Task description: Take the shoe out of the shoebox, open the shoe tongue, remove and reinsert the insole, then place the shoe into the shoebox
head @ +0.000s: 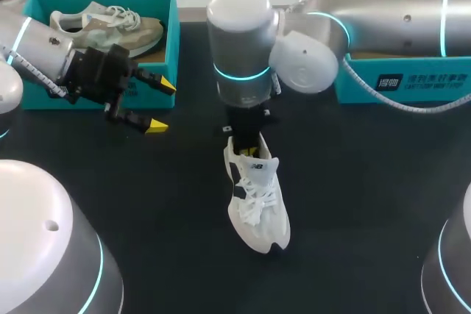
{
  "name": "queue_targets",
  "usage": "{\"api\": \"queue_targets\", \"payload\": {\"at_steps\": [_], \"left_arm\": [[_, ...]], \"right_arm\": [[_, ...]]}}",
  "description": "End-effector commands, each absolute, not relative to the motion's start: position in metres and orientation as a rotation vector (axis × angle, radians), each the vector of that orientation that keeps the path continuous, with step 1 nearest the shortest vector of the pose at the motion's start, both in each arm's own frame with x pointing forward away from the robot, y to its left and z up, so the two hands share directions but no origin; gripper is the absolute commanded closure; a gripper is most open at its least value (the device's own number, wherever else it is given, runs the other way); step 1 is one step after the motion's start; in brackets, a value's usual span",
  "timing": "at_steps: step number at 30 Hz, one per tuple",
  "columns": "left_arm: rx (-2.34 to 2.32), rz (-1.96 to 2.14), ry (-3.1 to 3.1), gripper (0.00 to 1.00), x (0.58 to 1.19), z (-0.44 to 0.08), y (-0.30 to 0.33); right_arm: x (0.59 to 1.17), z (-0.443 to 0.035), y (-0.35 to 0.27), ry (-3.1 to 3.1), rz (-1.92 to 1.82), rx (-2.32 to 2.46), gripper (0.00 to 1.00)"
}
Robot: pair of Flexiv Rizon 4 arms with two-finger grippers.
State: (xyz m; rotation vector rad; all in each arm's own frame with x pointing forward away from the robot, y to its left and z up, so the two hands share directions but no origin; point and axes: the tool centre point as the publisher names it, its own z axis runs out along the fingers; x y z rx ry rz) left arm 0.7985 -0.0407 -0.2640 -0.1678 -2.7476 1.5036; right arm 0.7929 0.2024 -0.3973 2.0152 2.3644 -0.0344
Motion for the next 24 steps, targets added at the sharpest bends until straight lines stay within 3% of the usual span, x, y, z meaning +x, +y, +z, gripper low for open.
{"api": "queue_targets", "payload": {"at_steps": [1, 13, 24], "left_arm": [[-0.17, 1.499, -2.748, 0.0, 0.799, -0.264, -0.041], [-0.17, 1.499, -2.748, 0.0, 0.799, -0.264, -0.041], [-0.17, 1.499, -2.748, 0.0, 0.799, -0.264, -0.041]], "right_arm": [[0.782, -0.377, 0.201, 2.386, -0.048, 2.021, 1.0], [0.734, -0.318, 0.195, 2.599, -0.212, 2.061, 1.0], [0.705, -0.335, 0.192, 2.594, -0.274, 2.163, 1.0]]}}
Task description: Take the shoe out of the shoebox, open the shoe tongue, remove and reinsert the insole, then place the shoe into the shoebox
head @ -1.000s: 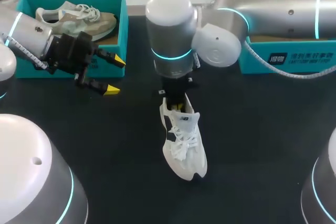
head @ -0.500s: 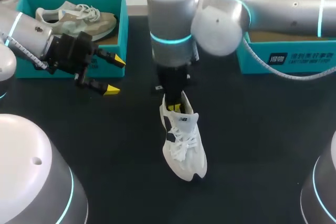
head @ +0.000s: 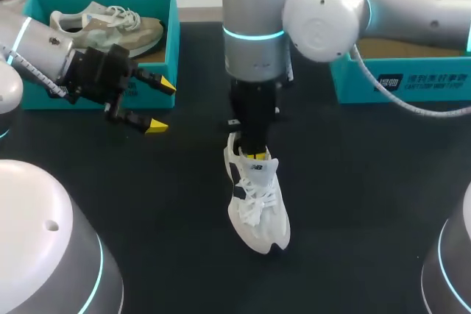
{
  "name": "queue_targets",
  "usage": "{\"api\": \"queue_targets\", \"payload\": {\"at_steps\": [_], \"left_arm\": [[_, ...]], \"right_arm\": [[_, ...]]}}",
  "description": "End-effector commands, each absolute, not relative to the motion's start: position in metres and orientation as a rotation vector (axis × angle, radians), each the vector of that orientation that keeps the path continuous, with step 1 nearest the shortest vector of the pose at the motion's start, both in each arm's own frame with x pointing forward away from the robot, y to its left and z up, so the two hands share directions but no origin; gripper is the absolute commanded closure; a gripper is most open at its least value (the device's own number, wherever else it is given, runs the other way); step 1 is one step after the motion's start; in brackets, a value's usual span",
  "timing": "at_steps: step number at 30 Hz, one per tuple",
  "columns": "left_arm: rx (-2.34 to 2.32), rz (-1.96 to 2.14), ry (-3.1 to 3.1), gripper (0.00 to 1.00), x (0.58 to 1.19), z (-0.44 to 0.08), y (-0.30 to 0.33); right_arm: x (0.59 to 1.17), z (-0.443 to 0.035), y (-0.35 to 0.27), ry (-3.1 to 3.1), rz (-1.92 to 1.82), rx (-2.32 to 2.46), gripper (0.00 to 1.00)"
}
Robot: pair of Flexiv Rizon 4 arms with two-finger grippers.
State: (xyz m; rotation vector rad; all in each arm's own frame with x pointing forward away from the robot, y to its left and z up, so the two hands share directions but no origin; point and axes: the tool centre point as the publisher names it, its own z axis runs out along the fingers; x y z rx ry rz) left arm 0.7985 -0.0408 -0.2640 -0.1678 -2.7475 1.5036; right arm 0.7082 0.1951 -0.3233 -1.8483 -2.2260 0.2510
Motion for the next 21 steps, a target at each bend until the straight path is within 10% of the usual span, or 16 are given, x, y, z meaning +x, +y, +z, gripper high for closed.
{"api": "queue_targets", "payload": {"at_steps": [1, 8, 9, 10, 21], "left_arm": [[-0.17, 1.499, -2.748, 0.0, 0.799, -0.264, -0.041], [-0.17, 1.499, -2.748, 0.0, 0.799, -0.264, -0.041], [-0.17, 1.499, -2.748, 0.0, 0.799, -0.264, -0.041], [-0.17, 1.499, -2.748, 0.0, 0.799, -0.264, -0.041], [-0.17, 1.499, -2.748, 0.0, 0.799, -0.264, -0.041]], "right_arm": [[0.706, -0.338, 0.192, -2.212, 0.238, -1.842, 1.0], [0.715, -0.341, 0.189, -2.227, 0.258, -1.858, 0.91], [0.715, -0.343, 0.187, -2.229, 0.263, -1.859, 0.63], [0.715, -0.344, 0.186, -2.229, 0.283, -1.857, 0.0], [0.715, -0.341, 0.199, -2.225, 0.203, -1.706, 0.0]]}}
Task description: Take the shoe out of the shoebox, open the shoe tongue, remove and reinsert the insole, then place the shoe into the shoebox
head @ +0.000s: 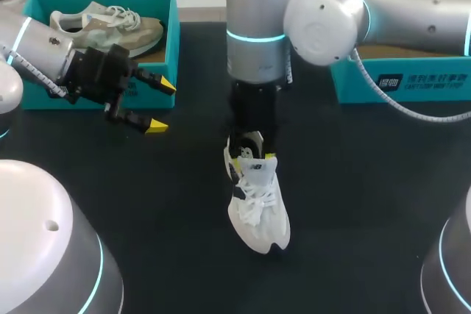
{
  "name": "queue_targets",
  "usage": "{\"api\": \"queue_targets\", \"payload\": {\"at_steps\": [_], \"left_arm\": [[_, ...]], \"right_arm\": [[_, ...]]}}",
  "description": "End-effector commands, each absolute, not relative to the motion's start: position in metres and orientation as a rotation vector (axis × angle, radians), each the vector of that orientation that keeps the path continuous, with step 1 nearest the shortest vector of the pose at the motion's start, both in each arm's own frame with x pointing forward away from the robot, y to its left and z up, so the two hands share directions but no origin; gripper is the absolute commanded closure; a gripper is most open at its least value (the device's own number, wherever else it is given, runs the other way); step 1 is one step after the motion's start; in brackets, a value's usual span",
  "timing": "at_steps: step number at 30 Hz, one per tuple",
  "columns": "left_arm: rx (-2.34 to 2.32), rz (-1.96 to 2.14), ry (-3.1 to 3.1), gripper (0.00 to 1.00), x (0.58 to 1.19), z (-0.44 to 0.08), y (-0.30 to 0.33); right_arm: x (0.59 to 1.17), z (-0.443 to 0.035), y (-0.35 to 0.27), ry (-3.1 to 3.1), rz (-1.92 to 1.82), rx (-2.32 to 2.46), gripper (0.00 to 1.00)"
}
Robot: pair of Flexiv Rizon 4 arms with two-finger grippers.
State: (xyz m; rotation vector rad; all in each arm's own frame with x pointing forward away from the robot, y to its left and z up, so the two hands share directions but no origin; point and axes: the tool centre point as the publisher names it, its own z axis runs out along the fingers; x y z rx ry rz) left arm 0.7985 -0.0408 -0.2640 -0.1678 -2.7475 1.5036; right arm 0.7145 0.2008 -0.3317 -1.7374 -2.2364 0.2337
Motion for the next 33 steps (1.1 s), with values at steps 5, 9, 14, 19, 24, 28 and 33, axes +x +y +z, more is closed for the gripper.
{"api": "queue_targets", "payload": {"at_steps": [5, 9, 14, 19, 24, 28, 33], "left_arm": [[-0.17, 1.499, -2.748, 0.0, 0.799, -0.264, -0.041], [-0.17, 1.499, -2.748, 0.0, 0.799, -0.264, -0.041], [-0.17, 1.499, -2.748, 0.0, 0.799, -0.264, -0.041], [-0.17, 1.499, -2.748, 0.0, 0.799, -0.264, -0.041], [-0.17, 1.499, -2.748, 0.0, 0.799, -0.264, -0.041], [-0.17, 1.499, -2.748, 0.0, 0.799, -0.264, -0.041], [-0.17, 1.499, -2.748, 0.0, 0.799, -0.264, -0.041]], "right_arm": [[0.716, -0.348, 0.2, -2.224, 0.201, -1.679, 0.0], [0.715, -0.35, 0.2, -2.224, 0.209, -1.674, 0.0], [0.717, -0.346, 0.202, -2.238, 0.221, -1.682, 0.0], [0.716, -0.333, 0.199, -2.251, 0.249, -1.764, 0.0], [0.706, -0.32, 0.199, -2.236, 0.256, -1.793, 0.0], [0.697, -0.319, 0.2, -2.199, 0.278, -1.816, 0.0], [0.685, -0.312, 0.196, -2.167, 0.289, -1.878, 0.0]]}}
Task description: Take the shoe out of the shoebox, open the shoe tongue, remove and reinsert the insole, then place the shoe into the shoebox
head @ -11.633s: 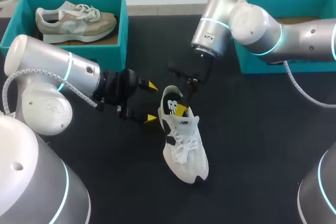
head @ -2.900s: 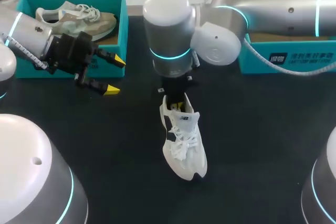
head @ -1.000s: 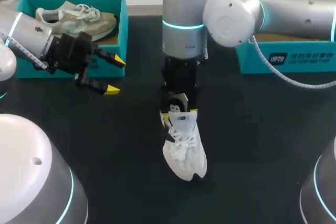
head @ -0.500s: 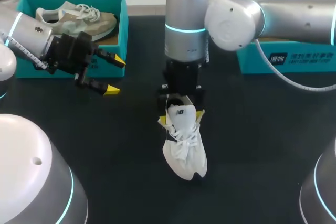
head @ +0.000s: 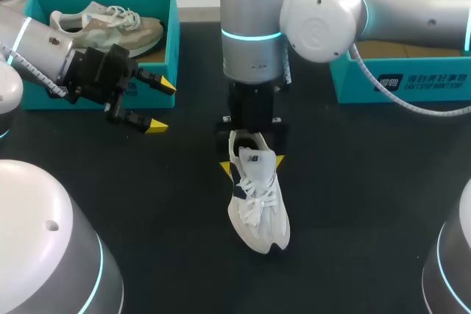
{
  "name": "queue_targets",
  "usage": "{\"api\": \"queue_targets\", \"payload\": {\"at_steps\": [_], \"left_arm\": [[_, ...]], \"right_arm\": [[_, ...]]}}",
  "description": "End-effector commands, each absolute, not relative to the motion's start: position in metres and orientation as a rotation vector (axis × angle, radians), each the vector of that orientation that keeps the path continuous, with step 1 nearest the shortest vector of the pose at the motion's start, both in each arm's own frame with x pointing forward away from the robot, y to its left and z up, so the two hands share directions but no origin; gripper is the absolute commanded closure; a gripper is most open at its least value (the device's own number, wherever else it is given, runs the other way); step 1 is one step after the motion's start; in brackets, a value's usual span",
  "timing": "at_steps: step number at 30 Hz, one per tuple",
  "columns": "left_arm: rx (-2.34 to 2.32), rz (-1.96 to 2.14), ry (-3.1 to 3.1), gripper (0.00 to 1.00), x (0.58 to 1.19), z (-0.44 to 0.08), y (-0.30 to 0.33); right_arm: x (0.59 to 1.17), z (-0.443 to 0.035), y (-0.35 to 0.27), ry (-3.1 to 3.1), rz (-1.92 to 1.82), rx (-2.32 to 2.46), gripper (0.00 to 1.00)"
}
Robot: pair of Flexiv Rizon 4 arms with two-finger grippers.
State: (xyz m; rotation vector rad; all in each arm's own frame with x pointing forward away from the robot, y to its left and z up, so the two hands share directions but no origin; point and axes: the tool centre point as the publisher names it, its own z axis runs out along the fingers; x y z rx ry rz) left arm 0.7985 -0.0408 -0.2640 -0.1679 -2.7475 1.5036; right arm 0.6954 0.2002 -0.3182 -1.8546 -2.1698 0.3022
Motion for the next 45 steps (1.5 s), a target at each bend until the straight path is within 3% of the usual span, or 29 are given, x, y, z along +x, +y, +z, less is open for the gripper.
{"api": "queue_targets", "payload": {"at_steps": [1, 18, 19, 20, 21, 25, 29, 38, 45], "left_arm": [[-0.17, 1.499, -2.748, 0.0, 0.799, -0.264, -0.041], [-0.17, 1.499, -2.748, 0.0, 0.799, -0.264, -0.041], [-0.17, 1.499, -2.748, 0.0, 0.799, -0.264, -0.041], [-0.17, 1.499, -2.748, 0.0, 0.799, -0.264, -0.041], [-0.17, 1.499, -2.748, 0.0, 0.799, -0.264, -0.041], [-0.17, 1.499, -2.748, 0.0, 0.799, -0.264, -0.041], [-0.17, 1.499, -2.748, 0.0, 0.799, -0.264, -0.041], [-0.17, 1.499, -2.748, 0.0, 0.799, -0.264, -0.041], [-0.17, 1.499, -2.748, 0.0, 0.799, -0.264, -0.041]], "right_arm": [[0.683, -0.31, 0.194, -2.159, 0.297, -1.903, 0.0], [0.652, -0.297, 0.197, -2.05, 0.313, -2.044, 0.0], [0.653, -0.298, 0.196, -2.054, 0.316, -2.051, 0.03], [0.654, -0.298, 0.196, -2.055, 0.316, -2.051, 0.35], [0.656, -0.299, 0.196, -2.055, 0.317, -2.051, 0.52], [0.664, -0.298, 0.194, -2.076, 0.321, -2.031, 0.51], [0.672, -0.298, 0.195, -2.095, 0.319, -2.01, 0.6], [0.695, -0.309, 0.188, -2.164, 0.312, -1.949, 0.6], [0.714, -0.322, 0.183, -2.22, 0.305, -1.88, 0.67]]}}
